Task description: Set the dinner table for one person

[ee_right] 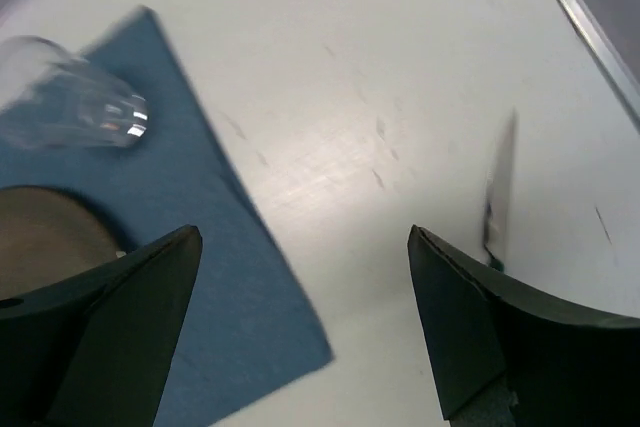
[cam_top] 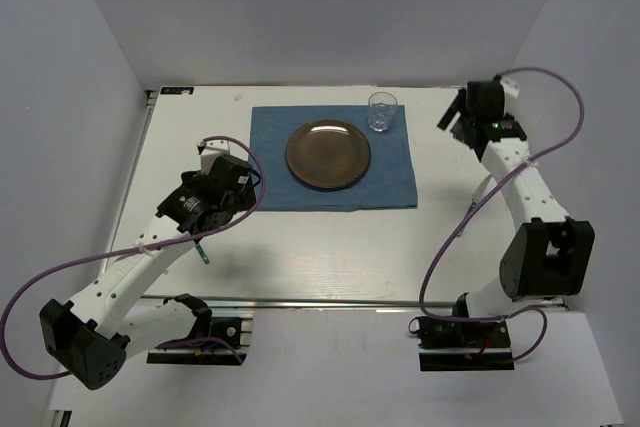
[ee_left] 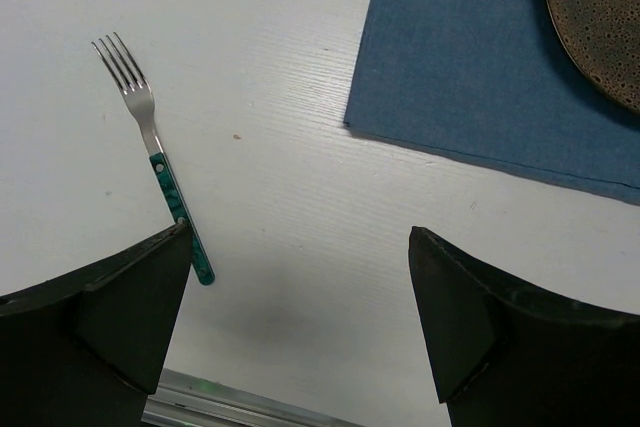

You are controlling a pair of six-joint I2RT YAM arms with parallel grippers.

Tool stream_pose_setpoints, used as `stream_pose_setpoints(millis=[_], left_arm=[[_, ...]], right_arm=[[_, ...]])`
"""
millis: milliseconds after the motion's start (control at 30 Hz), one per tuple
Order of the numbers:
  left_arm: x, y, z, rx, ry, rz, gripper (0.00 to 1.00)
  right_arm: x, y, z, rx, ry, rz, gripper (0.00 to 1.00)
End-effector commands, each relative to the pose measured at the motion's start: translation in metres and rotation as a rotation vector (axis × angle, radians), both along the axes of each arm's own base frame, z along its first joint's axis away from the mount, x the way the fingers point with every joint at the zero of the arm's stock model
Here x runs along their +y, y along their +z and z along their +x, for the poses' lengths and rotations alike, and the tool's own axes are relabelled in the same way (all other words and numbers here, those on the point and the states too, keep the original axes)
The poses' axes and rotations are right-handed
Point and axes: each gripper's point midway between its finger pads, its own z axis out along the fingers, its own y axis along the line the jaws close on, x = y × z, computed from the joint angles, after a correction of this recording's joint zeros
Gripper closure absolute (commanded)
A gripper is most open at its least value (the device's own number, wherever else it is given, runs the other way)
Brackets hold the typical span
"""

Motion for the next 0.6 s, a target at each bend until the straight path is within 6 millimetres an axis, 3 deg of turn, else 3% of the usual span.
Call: stream_pose_setpoints(millis=[0,33,100,133,267,567], left_arm=[[0.000,0.004,0.001,-0.015,-0.001,-0.014,0.02],[-0.001,0.004,0.000,-0.014,-0.005,-0.017,0.02],[-0.003,0.005,0.000,-0.018,-0.018,-0.026,0.02],[-0.003,0.005,0.000,-0.018,-0.018,-0.026,0.02],[-0.001,0.011,-0.002,-0.040,-0.017,-0.036,0.02],[-0.003,0.016,-0.004,-0.059,-0.032,-0.049,0.02]], right_arm=[[-0.027,-0.071,-0.045,0.161,-0.191,0.004,0.11],[-0.036,-0.096,-0.065,0.209,-0.259,0.012,0.11],[-0.036,-0.108,-0.079,0.217,-0.277,0.043,0.11],[-0.036,-0.128,-0.094,0.259,-0.286,0.053,0.11],[-0.033,-0.145,-0.110,0.270,-0.279,0.080,0.12],[-0.057,-0.180,-0.128,0.393,-0.379,0.021,0.11]])
